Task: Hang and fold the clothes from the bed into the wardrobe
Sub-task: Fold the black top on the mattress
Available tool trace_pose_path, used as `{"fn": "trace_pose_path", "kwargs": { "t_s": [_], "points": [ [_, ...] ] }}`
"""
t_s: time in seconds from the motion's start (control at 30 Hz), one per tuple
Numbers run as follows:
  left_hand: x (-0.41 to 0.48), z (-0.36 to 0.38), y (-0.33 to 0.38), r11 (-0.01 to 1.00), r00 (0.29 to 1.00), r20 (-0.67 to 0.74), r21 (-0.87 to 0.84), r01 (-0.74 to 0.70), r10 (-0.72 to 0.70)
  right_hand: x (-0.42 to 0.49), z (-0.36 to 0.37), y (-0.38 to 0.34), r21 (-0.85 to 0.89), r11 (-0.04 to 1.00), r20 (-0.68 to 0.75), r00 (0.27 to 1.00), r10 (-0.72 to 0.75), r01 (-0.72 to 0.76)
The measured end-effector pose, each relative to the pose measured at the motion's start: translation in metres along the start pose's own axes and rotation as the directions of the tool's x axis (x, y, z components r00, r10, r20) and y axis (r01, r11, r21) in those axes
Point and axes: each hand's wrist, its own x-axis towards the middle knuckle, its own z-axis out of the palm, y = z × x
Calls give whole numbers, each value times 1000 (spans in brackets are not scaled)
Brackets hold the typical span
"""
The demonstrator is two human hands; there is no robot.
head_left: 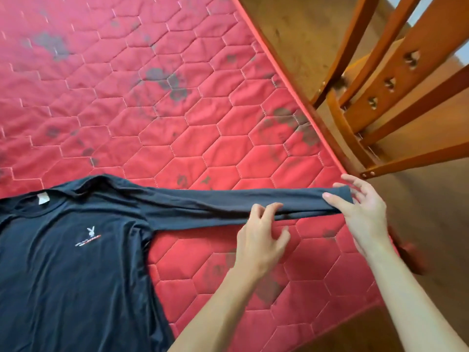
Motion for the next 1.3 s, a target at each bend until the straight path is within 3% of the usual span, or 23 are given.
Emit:
{"fn": "trace_pose_path", "kwargs": {
  "t_s": [0.1,0.23,0.47,0.63,0.8,1.1,1.23,1.3],
  "points": [
    [13,9,25,996,996,-13,-2,-84,84,-8,6,-13,-21,997,110,991,-70,73],
    [20,4,31,969,990,-65,-205,-139,129,-31,40,-18,38,990,271,952,-143,138],
    [-5,-56,-66,954,990,-135,-300,-8,-35,-84,126,-17,72,991,378,917,-131,111],
    [-59,-146,-158,904,912,-314,-412,118,-262,-155,218,13,-116,973,374,917,-141,197],
    [-122,-245,-256,831,825,-359,-512,217,-436,-240,306,52,-317,855,492,842,-222,411],
    [-202,-366,-425,756,659,-442,-574,315,-609,-342,450,100,-451,727,713,699,-55,518],
    [-227,-382,-490,650,630,-328,-655,386,-704,-367,491,121,-515,661,771,632,80,545],
    [-242,-387,-509,637,610,-302,-617,461,-733,-378,504,130,-550,615,780,611,136,566]
  ]
}}
